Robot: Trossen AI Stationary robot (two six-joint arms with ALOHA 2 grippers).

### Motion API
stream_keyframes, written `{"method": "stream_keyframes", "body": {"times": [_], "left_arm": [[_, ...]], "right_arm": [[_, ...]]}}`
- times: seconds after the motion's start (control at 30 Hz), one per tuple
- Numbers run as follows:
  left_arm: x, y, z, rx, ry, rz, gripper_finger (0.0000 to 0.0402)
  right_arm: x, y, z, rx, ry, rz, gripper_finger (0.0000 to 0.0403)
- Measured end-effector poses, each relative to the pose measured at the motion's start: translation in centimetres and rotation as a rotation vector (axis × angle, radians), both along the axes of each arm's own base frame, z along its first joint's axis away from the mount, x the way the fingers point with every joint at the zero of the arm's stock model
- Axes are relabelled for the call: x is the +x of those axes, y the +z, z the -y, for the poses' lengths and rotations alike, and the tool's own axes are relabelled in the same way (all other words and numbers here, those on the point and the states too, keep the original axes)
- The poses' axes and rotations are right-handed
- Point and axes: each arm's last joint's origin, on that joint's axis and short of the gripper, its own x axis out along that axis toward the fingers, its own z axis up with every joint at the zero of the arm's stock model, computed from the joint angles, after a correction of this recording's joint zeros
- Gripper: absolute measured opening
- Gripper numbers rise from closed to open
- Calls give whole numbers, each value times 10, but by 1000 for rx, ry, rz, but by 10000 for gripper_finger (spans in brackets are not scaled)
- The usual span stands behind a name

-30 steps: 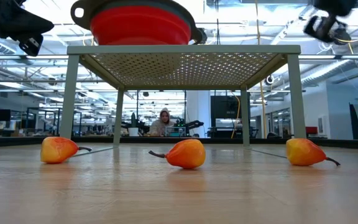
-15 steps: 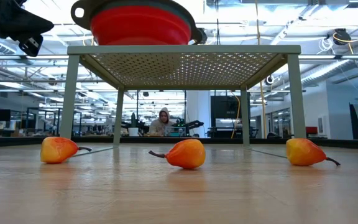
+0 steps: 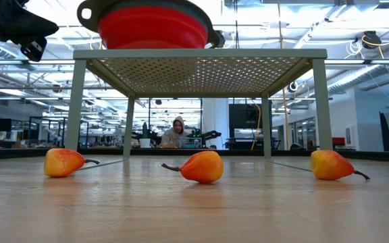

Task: Pick & Place Fruit
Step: Put the orange fruit into the strainer

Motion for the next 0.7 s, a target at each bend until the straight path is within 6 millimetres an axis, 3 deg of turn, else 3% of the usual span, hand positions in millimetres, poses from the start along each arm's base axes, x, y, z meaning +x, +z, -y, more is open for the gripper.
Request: {"method": "stream_keyframes", "body": {"times": [0.1, 0.23, 0.4, 0.7], "left_arm": [[0, 0, 0, 0, 0, 0, 21], [0, 0, 0, 1, 15, 1, 21], [0, 0, -1, -3, 51, 2, 21], [0, 6, -2, -43, 79, 59, 21]], "right_arm": [[3, -2, 2, 36, -81, -39, 126], [15, -13, 5, 87, -317, -188, 126], [29, -32, 6, 55, -546, -360, 126], [49, -51, 4, -79, -846, -470, 126]]}}
